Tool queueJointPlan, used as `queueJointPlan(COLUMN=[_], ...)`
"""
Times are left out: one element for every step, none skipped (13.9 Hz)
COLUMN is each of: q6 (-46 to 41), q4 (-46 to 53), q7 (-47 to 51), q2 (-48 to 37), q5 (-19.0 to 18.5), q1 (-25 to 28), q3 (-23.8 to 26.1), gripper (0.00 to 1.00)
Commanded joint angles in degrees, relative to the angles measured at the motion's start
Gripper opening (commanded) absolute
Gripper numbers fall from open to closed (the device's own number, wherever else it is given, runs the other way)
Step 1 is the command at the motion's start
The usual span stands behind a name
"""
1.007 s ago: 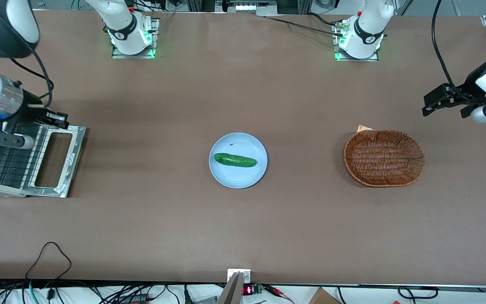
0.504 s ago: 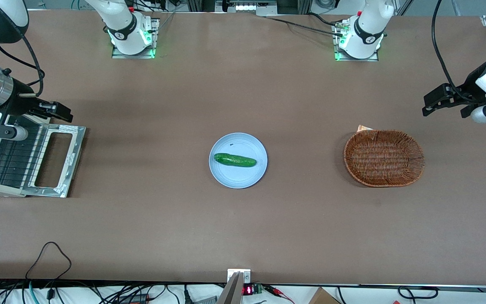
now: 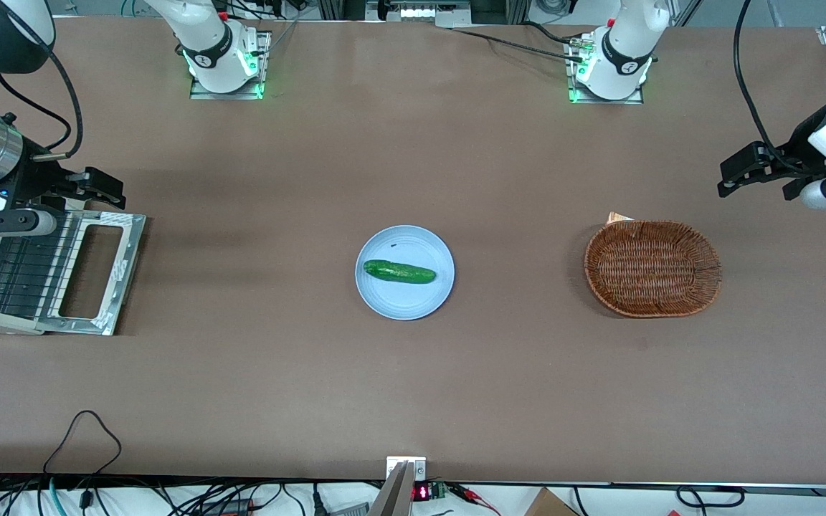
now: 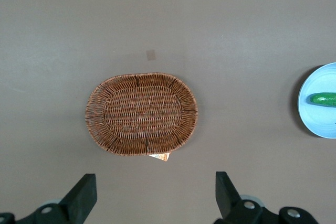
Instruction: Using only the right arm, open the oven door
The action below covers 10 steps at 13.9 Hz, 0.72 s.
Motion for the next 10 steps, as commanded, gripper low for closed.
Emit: queueJointPlan(q6=[1.7, 1.3, 1.4, 1.8, 1.8, 1.9, 1.8, 1.8, 1.8, 1.8], q4=[-3.5, -3.6, -3.5, -3.5, -3.5, -3.5, -3.4, -3.4, -3.4, -3.4], q7=[-1.2, -1.1, -1.1, -1.1, -1.2, -1.2, -1.3, -1.3, -1.3, -1.2], q2=[-3.1, -3.1, -3.1, -3.0, -2.8, -2.7, -2.7, -2.6, -2.6, -2.6], q5=[-0.6, -0.6, -0.6, -0.7, -0.7, -0.8, -0.7, -0.7, -0.7, -0.7], q1=[-0.2, -0.2, -0.2, -0.2, -0.2, -0.2, -0.2, -0.2, -0.2, -0.2], q3=[0.4, 0.4, 0.4, 0.4, 0.3, 0.4, 0.4, 0.4, 0.4, 0.3], gripper=[0.99, 0.99, 0.99, 0.99, 0.99, 0.99, 0.99, 0.99, 0.99, 0.99])
